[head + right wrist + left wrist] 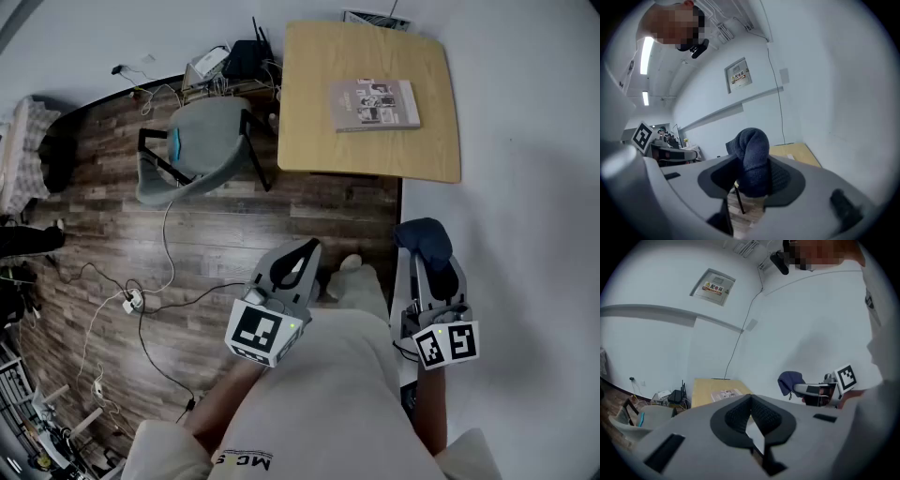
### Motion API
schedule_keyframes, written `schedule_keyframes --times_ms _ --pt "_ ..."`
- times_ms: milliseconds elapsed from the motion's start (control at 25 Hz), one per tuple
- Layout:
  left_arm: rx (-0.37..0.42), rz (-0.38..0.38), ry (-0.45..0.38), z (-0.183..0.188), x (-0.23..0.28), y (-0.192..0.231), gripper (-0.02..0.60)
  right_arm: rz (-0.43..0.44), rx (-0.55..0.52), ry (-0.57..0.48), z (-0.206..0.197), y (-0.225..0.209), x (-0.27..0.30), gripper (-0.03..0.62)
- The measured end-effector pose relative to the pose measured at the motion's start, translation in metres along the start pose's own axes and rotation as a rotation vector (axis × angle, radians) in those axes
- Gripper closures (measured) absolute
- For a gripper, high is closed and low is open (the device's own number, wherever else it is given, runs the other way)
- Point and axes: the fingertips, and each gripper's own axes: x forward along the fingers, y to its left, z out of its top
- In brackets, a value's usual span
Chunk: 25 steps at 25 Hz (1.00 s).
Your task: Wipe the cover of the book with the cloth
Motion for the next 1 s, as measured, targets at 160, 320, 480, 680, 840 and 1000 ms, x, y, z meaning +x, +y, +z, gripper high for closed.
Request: schedule_keyframes --times_ms 160,320,480,680,840,1000 --pt "-0.014 0.041 -0.001 -0.002 -0.019 -0.025 0.572 0.029 -0.001 0.024 -0.003 0.002 -0.027 0.425" --pt "-0.006 0.056 -0.001 0.002 -0.016 -0.057 0.572 0.032 0.004 0.019 0.002 -0.009 -0.043 0.425" --pt "0.023 0.037 0.007 -0.001 -0.001 -0.095 0.571 0.05 0.004 -0.003 0.002 -0.023 -0.061 0.426" --pt "0.065 0.035 0.012 -0.008 0.006 -0.134 0.571 0.066 0.036 -0.006 -0.006 -0.041 -0.087 0.424" --pt "0.077 0.056 0.007 -0.008 0.005 -0.148 0.571 0.091 0.014 -0.002 -0.005 -0.043 -0.097 0.424" --pt "0.071 0.067 0.005 -0.006 -0.002 -0.156 0.572 0.091 0.009 0.006 -0.002 -0.041 -0.103 0.422"
